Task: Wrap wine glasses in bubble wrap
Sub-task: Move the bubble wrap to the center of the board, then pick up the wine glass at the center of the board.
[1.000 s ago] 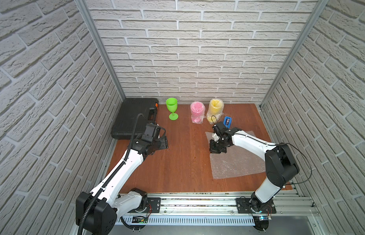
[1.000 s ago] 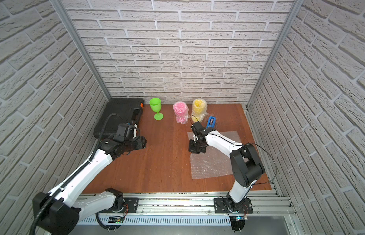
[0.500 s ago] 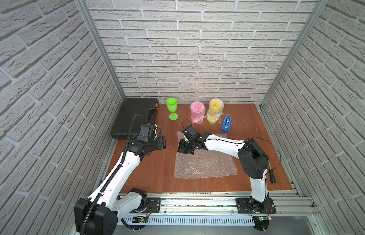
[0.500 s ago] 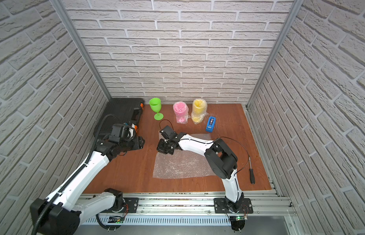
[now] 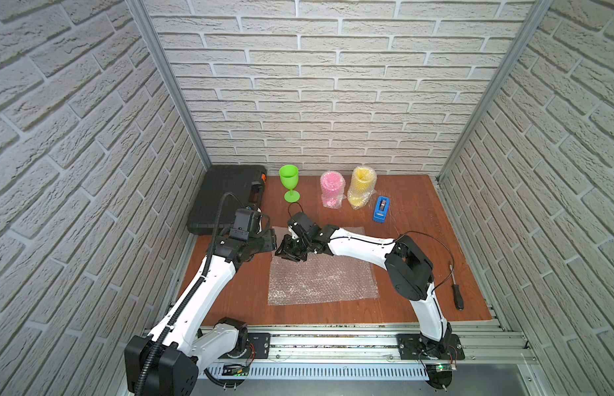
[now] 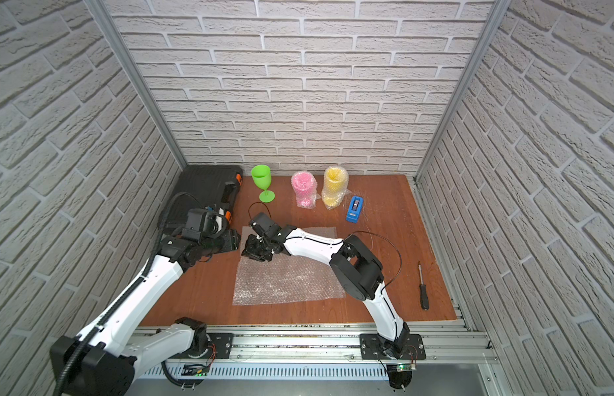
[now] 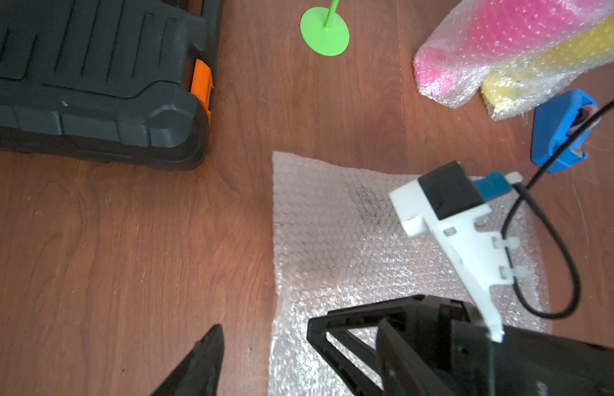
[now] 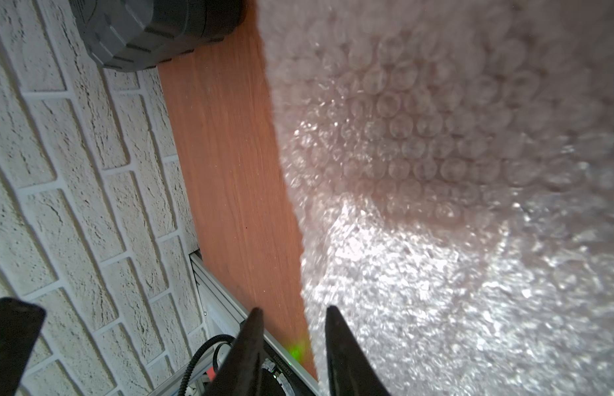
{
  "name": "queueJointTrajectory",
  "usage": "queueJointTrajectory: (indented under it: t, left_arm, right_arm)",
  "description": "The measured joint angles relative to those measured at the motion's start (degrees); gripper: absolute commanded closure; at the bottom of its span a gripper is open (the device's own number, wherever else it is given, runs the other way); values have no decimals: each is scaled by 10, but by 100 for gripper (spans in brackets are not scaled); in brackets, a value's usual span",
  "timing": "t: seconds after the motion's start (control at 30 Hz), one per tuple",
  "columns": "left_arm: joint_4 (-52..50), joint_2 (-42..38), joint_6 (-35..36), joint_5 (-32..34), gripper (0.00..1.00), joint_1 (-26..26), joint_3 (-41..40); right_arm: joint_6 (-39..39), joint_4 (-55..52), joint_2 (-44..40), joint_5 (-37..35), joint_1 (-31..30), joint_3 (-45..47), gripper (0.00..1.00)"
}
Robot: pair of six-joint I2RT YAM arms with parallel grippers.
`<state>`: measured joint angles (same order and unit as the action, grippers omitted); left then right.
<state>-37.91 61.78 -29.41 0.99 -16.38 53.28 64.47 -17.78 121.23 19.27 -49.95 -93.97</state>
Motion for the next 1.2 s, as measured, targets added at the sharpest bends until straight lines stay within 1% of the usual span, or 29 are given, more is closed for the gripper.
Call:
queueJointTrajectory:
  t: [0.1,0.23,0.4,0.5,0.57,0.63,0.83,1.0,1.2]
  left_arm:
    - [20,14,0,-3,29,0,-1]
    - [84,42,4,-16,23,1,-11]
    - [216,96,30,-31,18,2,-23]
    - [315,141,64,-37,15,2,-27]
    - [389,176,92,-38,10,2,-31]
    - [449,214,116,-33,2,2,-31]
    - [563,345,166,-20,2,9,11]
    - [712,438,206,-21,2,14,23]
    - [819,545,201,-31,2,35,81]
  right_arm:
    - [-32,-11,-37,-3,14,31,48]
    - [-69,-14,-126,-11,54,102,41]
    - [-116,-21,-221,-30,115,155,33]
    - [-143,-36,-261,-48,148,171,32]
    - [-158,-46,-283,-57,164,182,32]
    - [-169,-55,-298,-63,175,192,32]
    - [-189,-75,-328,-76,199,218,32]
    - [-197,-87,-338,-81,210,223,32]
    - [-204,-92,-338,-83,219,223,32]
